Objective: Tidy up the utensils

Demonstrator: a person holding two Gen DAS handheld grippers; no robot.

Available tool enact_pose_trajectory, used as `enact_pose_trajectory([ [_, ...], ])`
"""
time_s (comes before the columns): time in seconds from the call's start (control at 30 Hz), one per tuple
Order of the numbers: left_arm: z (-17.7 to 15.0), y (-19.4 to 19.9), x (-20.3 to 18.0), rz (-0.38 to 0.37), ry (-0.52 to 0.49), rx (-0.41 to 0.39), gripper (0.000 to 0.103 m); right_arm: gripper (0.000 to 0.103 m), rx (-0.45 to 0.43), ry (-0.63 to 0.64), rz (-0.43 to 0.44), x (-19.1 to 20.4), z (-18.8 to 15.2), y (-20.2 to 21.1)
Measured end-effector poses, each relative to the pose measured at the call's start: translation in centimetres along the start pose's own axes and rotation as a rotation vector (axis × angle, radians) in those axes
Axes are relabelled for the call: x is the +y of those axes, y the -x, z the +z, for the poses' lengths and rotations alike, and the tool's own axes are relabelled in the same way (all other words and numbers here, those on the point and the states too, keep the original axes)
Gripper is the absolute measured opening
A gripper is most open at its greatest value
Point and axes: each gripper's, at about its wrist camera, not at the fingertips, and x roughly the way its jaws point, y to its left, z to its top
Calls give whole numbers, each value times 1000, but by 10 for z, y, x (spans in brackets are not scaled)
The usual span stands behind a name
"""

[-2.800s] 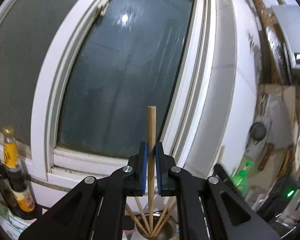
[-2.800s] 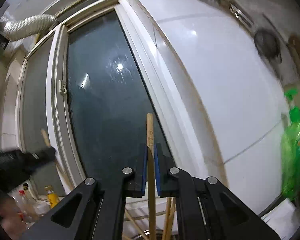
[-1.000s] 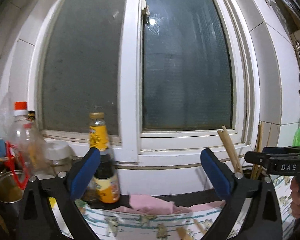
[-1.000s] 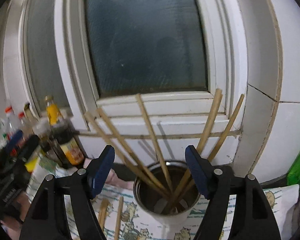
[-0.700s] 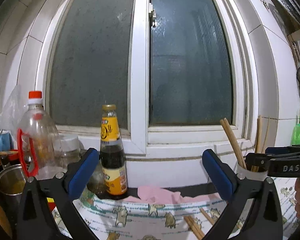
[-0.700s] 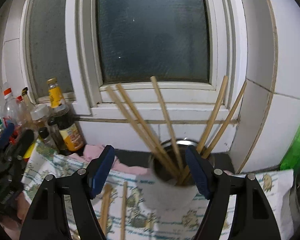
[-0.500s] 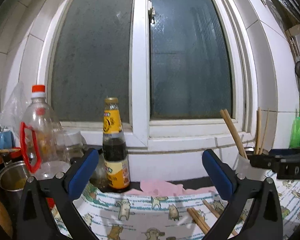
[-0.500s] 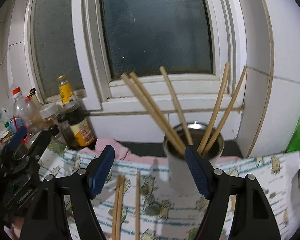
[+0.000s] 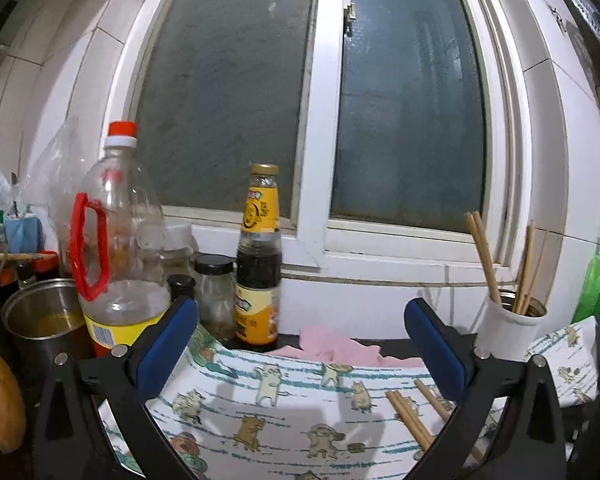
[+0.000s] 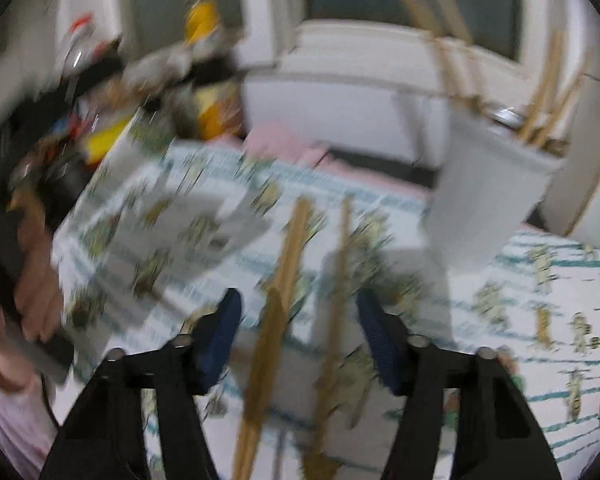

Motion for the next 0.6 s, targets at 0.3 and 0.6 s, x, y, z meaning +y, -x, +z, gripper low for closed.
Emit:
enact_pose_trajectory([
  [0.3, 2, -3, 30, 59, 136, 11, 103, 37, 51, 147, 89, 58, 0, -19],
  [0.6, 0, -15, 42, 14, 208, 99, 103, 26, 72, 148, 64, 62, 2, -24],
])
